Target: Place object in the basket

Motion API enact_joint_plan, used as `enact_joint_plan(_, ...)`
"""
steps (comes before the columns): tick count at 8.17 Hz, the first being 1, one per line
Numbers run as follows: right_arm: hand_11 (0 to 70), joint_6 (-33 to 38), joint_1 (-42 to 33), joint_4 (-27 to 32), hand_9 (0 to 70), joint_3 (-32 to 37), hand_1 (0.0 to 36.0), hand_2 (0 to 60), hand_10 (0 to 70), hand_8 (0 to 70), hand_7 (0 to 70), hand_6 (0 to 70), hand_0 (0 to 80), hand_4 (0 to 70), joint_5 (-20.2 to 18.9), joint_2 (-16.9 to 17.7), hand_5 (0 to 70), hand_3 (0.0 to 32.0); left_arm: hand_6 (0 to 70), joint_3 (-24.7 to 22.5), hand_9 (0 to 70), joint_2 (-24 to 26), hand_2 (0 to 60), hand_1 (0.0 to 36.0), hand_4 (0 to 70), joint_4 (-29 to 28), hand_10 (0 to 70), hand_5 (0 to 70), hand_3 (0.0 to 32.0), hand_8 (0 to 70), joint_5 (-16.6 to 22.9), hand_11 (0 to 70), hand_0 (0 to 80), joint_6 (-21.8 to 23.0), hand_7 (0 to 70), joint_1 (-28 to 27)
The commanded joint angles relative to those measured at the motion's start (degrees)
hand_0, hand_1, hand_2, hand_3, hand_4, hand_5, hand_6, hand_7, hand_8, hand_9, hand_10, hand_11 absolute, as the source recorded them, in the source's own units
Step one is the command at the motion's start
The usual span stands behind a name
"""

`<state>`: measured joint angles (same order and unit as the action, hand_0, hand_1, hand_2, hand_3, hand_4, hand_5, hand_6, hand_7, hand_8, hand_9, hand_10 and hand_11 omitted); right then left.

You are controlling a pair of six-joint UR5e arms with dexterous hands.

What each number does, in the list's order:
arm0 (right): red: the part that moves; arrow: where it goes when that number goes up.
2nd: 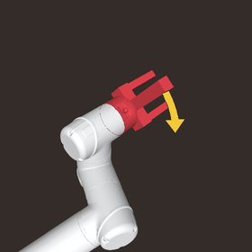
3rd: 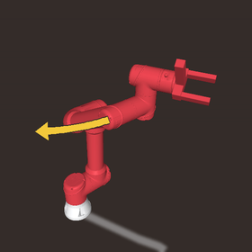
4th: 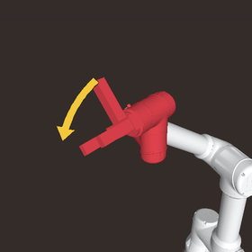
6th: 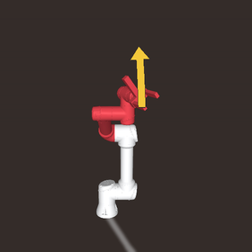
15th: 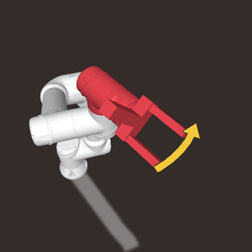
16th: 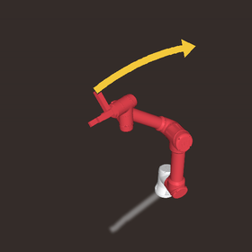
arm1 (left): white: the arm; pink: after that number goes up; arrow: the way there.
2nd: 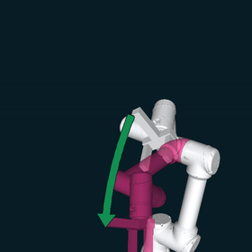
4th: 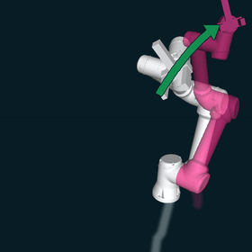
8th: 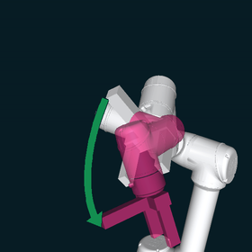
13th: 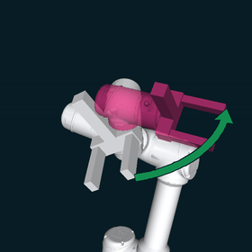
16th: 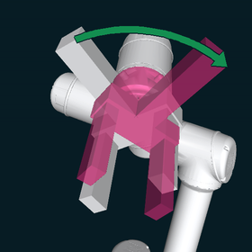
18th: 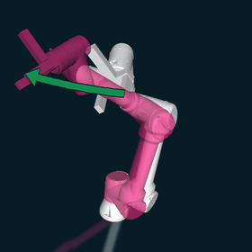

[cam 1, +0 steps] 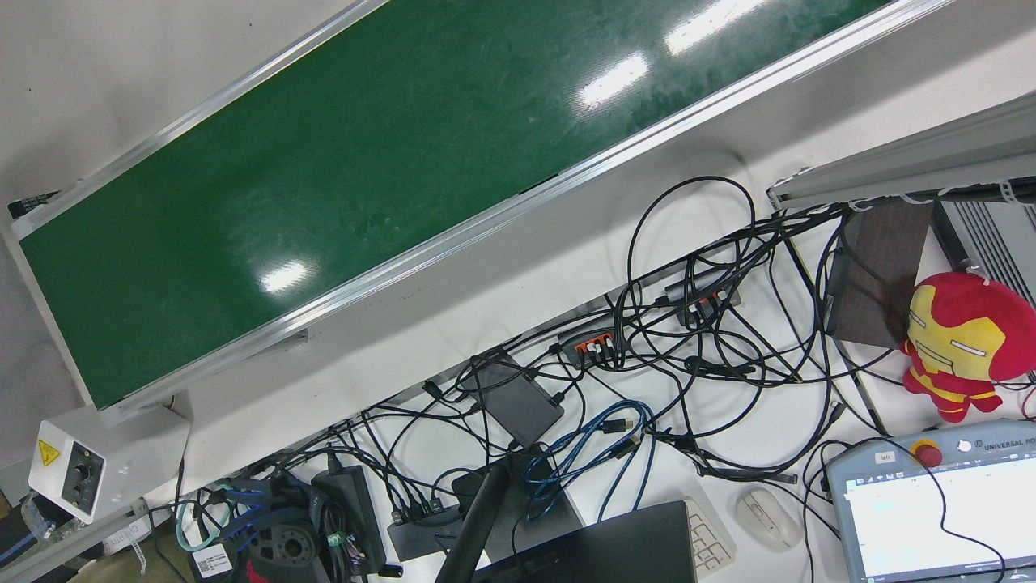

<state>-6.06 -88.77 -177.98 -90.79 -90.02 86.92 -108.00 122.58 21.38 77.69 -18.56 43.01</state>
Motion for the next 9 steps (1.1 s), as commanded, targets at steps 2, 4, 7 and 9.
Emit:
enact_joint_plan(2,0.0,0.0,0.0,0.0,0.0,0.0,0.0,0.0,0.0,0.0,0.0,0.0,0.0,0.0,-0.1,0.0,0.0,0.0,70.0,-10.3,70.0,0.1,60.0,36.0,69.5,8.5,70.0,70.0,0.0,70.0,5.3,70.0,80.0,-6.1,70.0,-16.3)
enact_joint_plan(4,0.0,0.0,0.0,0.0,0.0,0.1,0.0,0.0,0.0,0.0,0.0,0.0,0.0,0.0,-0.1,0.0,0.0,0.0,70.0,-10.3,70.0,0.2,60.0,36.0,66.4,8.2,70.0,70.0,0.0,70.0,5.3,70.0,80.0,-7.1,70.0,-23.5)
enact_joint_plan(7,0.0,0.1,0.0,0.0,0.0,0.1,0.0,0.0,0.0,0.0,0.0,0.0,0.0,0.0,0.0,0.0,0.0,0.0,70.0,-10.2,70.0,0.2,60.0,35.2,63.8,7.6,70.0,70.0,0.0,70.0,5.1,70.0,80.0,-10.4,70.0,-28.1)
enact_joint_plan(9,0.0,0.0,0.0,0.0,0.0,0.1,0.0,0.0,0.0,0.0,0.0,0.0,0.0,0.0,-0.1,0.0,0.0,0.0,65.7,-9.9,70.0,-0.4,34.1,23.4,52.5,7.4,70.0,70.0,0.0,70.0,5.2,70.0,73.8,-10.7,70.0,-28.1)
